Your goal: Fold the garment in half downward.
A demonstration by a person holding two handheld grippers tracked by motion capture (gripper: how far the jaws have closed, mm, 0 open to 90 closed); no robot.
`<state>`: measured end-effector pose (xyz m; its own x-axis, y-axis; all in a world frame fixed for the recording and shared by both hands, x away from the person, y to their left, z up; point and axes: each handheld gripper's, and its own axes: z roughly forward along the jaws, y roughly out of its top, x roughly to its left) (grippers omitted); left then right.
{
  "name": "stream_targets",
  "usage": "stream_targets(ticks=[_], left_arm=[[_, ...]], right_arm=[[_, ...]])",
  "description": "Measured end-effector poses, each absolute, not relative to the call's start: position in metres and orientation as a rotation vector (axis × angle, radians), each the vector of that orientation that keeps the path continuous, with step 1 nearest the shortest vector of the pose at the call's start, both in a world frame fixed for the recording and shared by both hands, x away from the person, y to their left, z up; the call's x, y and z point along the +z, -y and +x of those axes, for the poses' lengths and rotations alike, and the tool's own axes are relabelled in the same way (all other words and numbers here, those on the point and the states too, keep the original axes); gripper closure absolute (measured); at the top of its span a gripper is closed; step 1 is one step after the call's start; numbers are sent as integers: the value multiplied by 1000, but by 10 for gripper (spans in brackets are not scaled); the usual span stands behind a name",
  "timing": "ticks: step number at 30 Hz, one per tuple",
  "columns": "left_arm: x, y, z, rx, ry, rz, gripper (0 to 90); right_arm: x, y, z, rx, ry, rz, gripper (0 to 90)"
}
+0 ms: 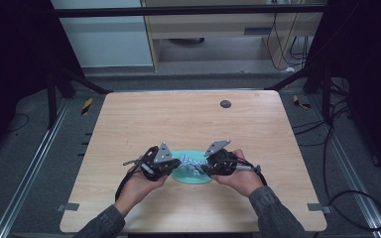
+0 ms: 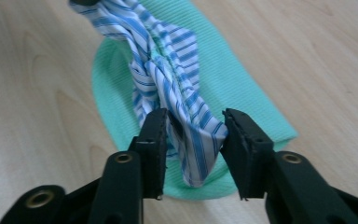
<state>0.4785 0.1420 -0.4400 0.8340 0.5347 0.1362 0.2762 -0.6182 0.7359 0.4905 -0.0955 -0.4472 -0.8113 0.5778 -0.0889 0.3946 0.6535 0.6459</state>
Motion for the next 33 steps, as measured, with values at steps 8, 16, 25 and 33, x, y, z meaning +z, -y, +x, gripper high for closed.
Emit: stream_targets(ticks=[8, 16, 25, 33], left_arm=[[-449, -146, 470, 422, -575, 2276, 856], [-463, -151, 463, 409, -569, 2301, 859], [-477, -153, 456, 397, -569, 2319, 865], [-483, -154, 451, 368, -568, 2324, 868]], right_arm=[[-452, 94, 480, 893, -2610, 732, 812], [-457, 88, 468, 864, -2627, 670, 845], [-467, 86, 459, 843, -2644, 631, 853], [-473, 85, 453, 807, -2670, 593, 856]])
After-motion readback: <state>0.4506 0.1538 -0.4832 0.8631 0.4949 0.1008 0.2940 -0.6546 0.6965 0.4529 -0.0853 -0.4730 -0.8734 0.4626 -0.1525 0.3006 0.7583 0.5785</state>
